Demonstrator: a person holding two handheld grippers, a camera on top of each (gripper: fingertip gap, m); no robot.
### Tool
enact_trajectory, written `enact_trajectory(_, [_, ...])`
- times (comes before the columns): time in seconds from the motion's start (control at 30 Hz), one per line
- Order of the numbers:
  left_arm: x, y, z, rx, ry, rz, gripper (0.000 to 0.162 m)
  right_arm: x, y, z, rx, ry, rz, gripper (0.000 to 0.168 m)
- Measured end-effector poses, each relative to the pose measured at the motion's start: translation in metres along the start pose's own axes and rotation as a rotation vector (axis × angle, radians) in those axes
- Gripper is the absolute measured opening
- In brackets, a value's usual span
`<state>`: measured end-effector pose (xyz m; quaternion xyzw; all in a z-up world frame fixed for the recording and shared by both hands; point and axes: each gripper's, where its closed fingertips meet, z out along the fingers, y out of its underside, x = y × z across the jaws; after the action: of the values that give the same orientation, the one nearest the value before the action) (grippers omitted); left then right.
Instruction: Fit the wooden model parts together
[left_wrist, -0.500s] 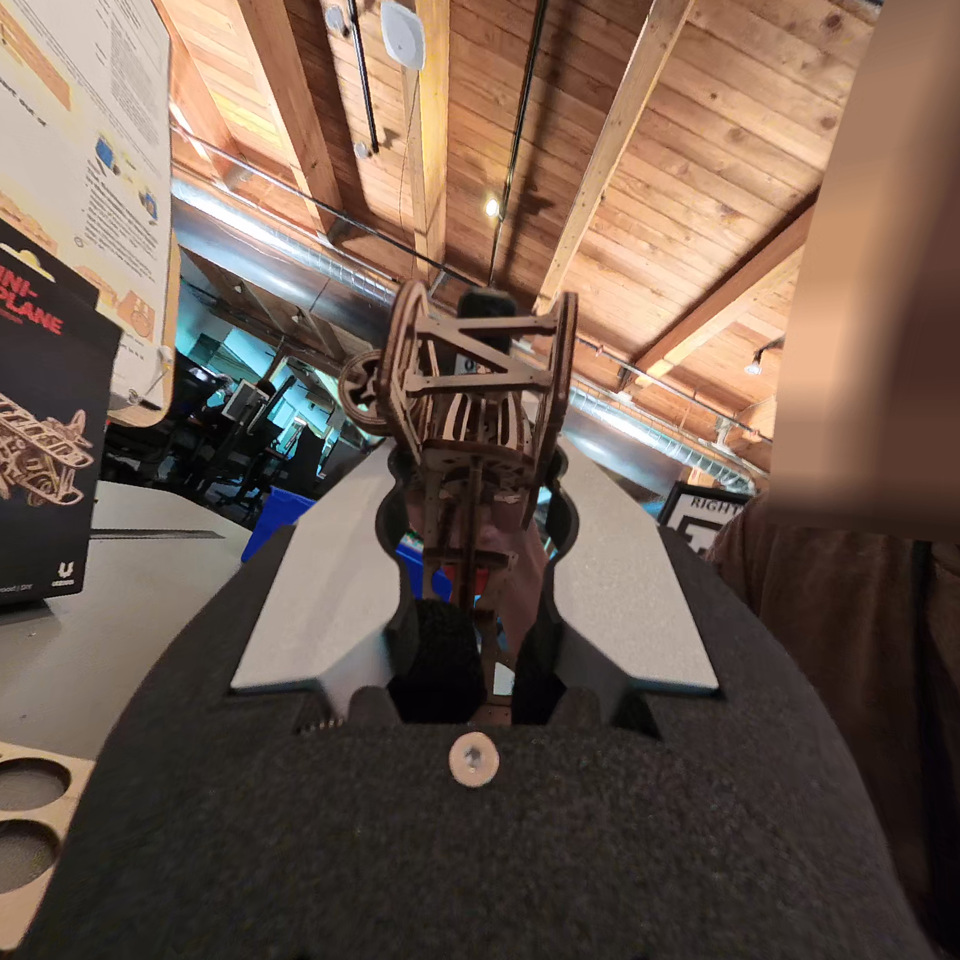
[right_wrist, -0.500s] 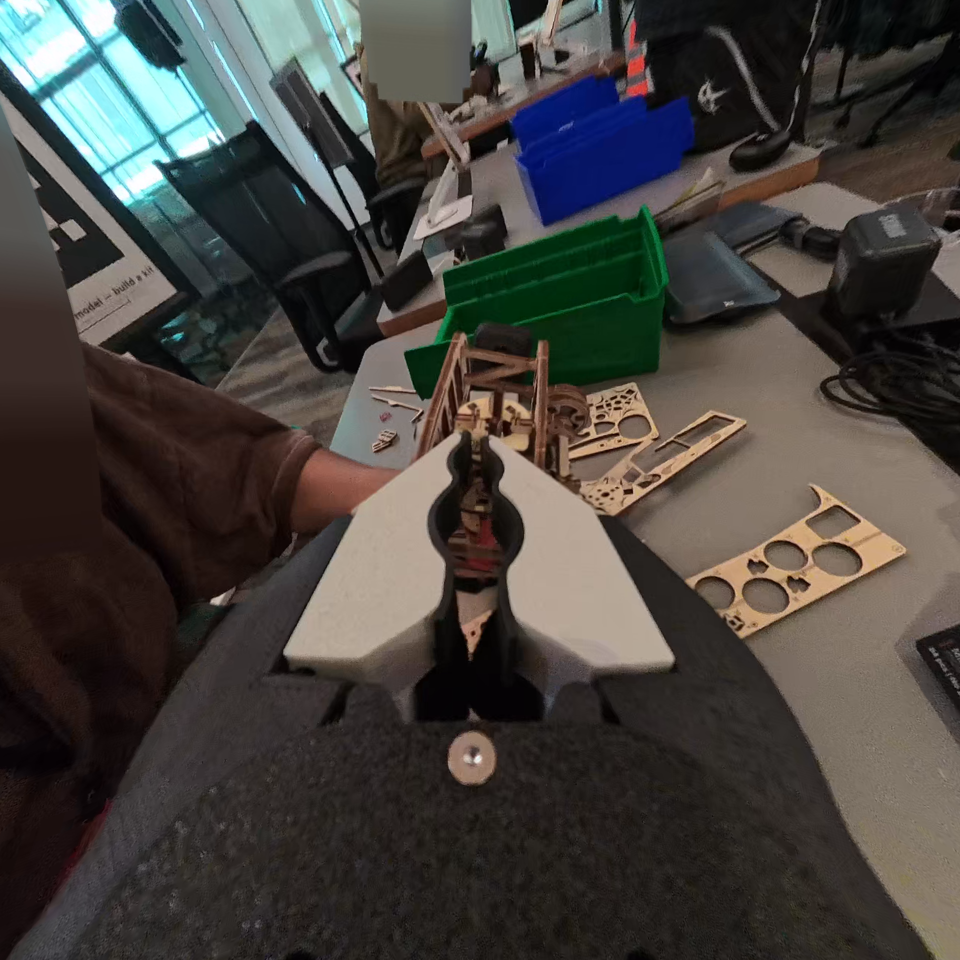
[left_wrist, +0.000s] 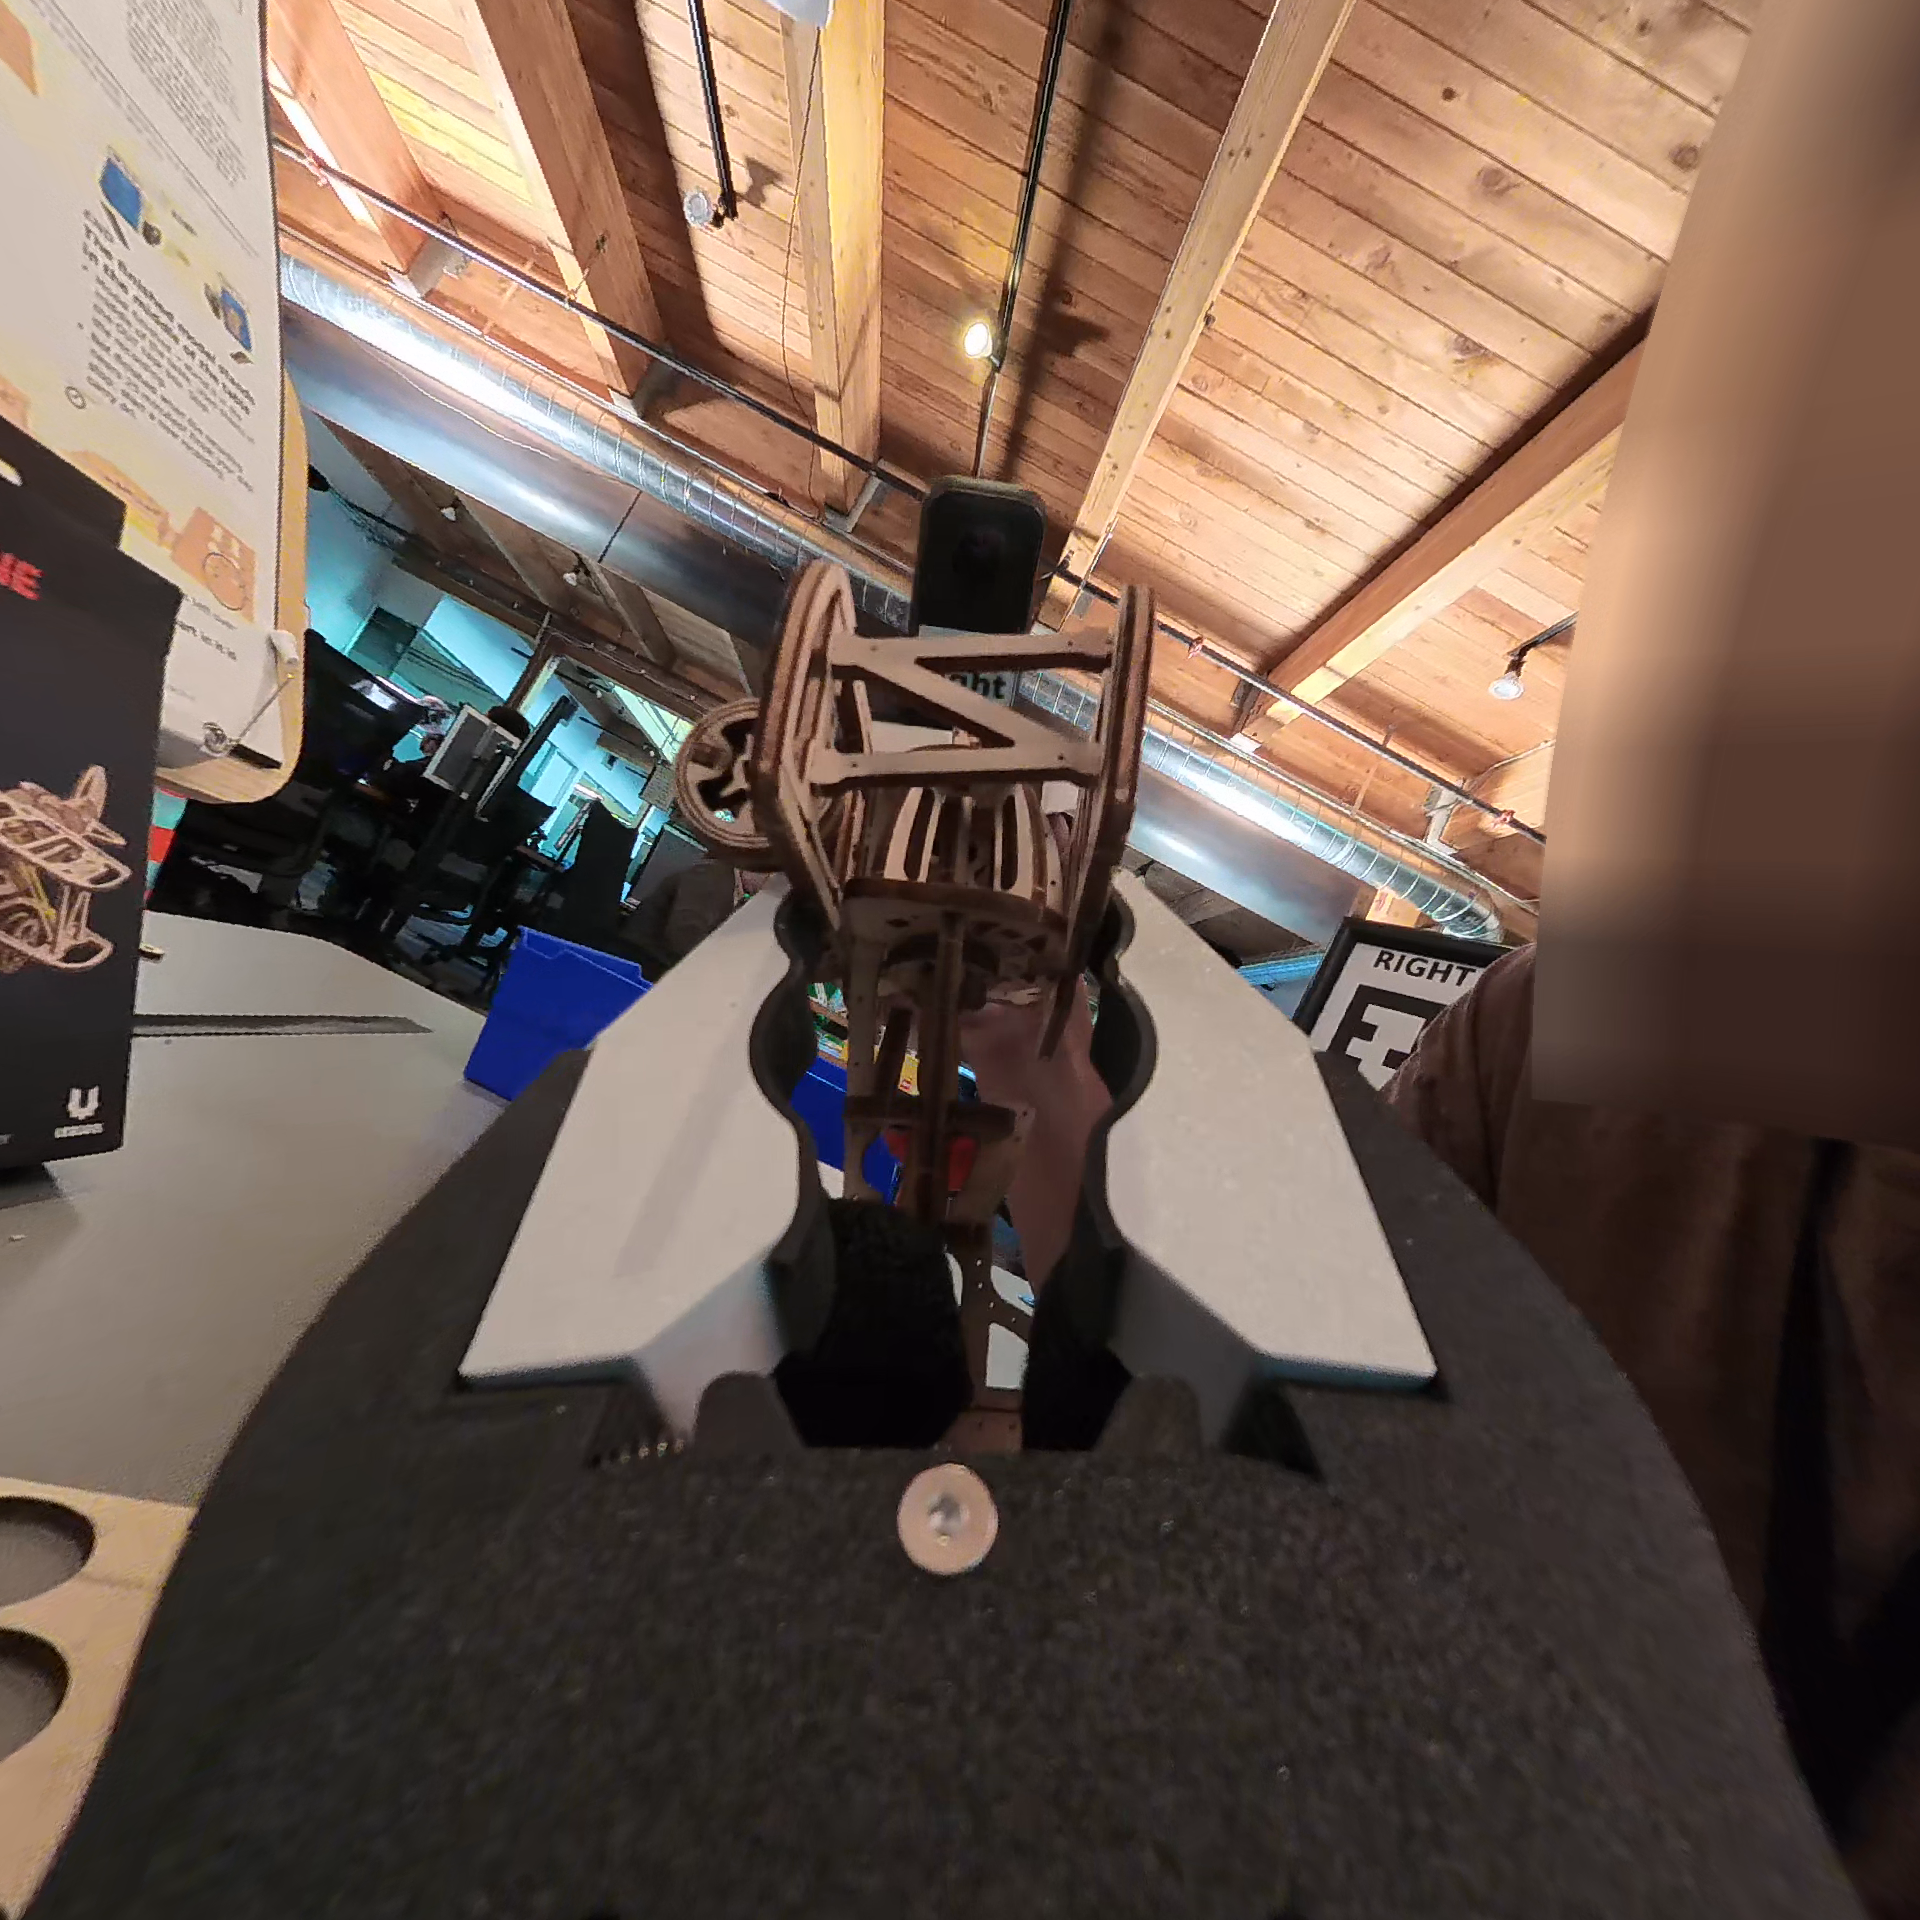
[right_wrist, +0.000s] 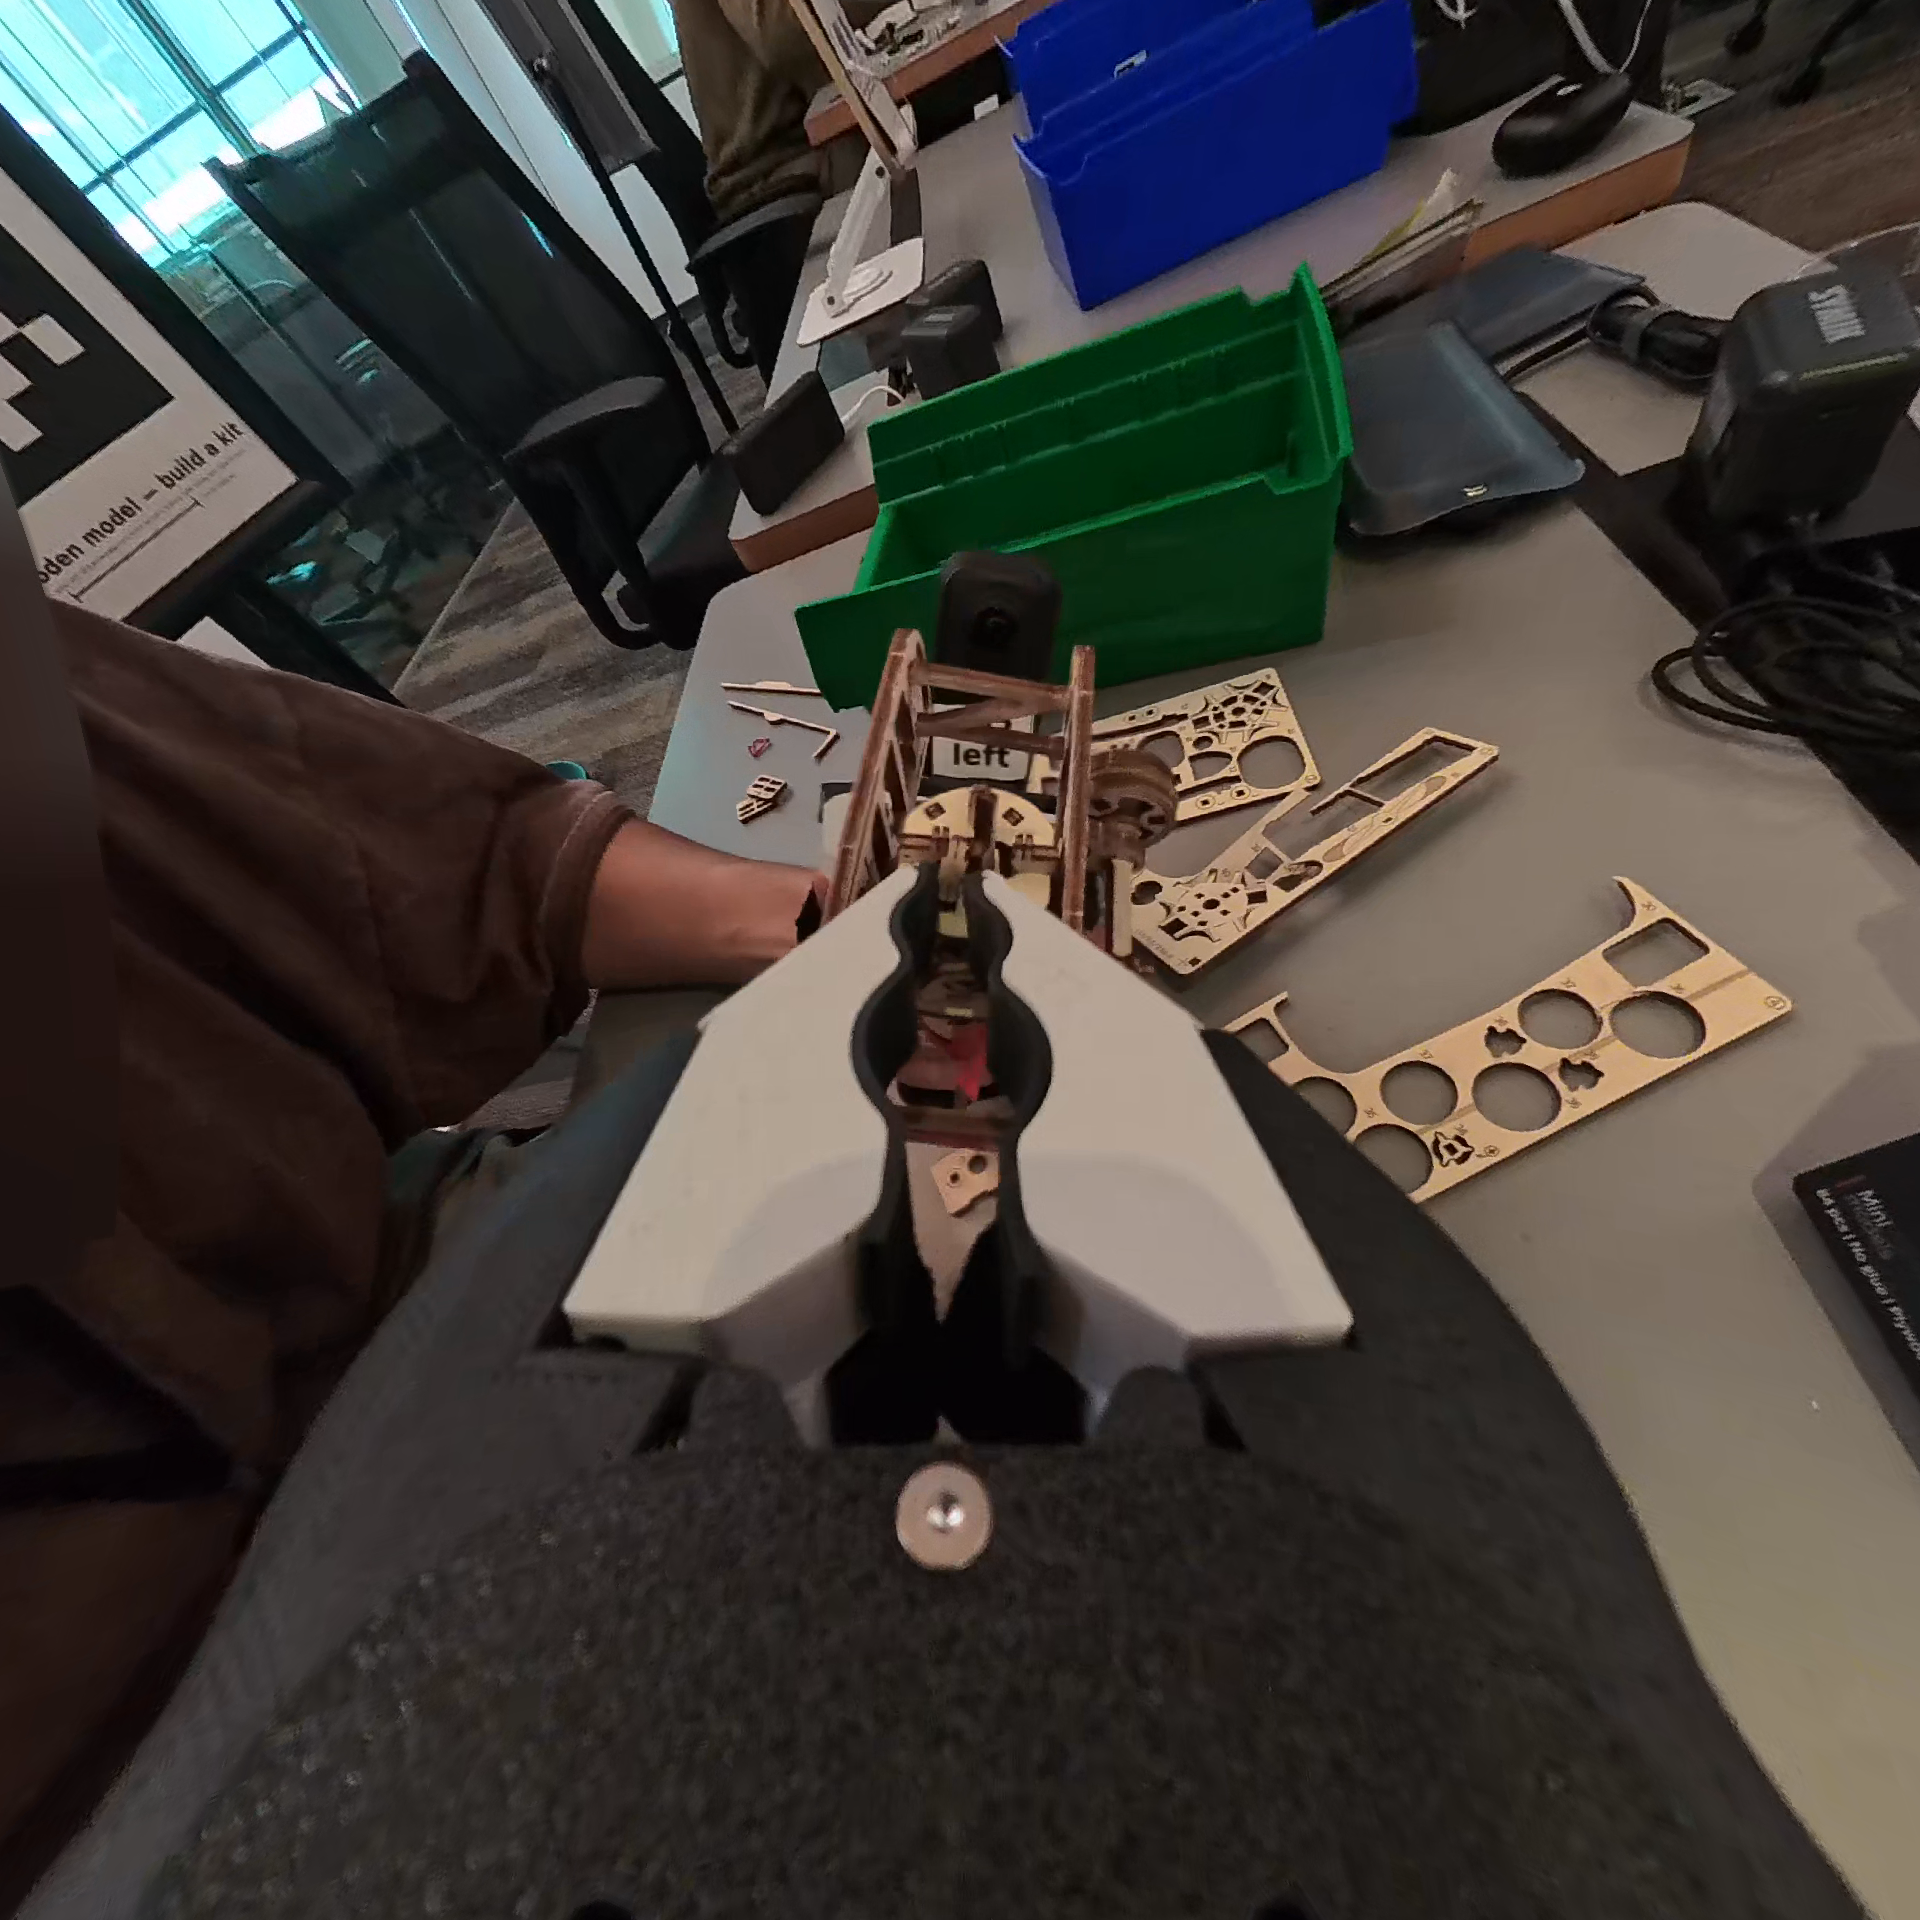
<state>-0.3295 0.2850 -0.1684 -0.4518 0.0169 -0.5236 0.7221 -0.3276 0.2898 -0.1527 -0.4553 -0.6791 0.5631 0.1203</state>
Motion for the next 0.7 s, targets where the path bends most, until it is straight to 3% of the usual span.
enact_trajectory(0.37, [-0.002, -0.001, -0.001, -0.013, -0.014, 0.018, 0.048, 0.003, -0.004, 0.000, 0.028, 0.013, 0.002, 0.004])
enact_trajectory(0.7, [-0.002, -0.008, -0.002, 0.068, -0.014, 0.012, 0.049, 0.009, -0.022, -0.002, 0.218, -0.009, 0.122, 0.004])
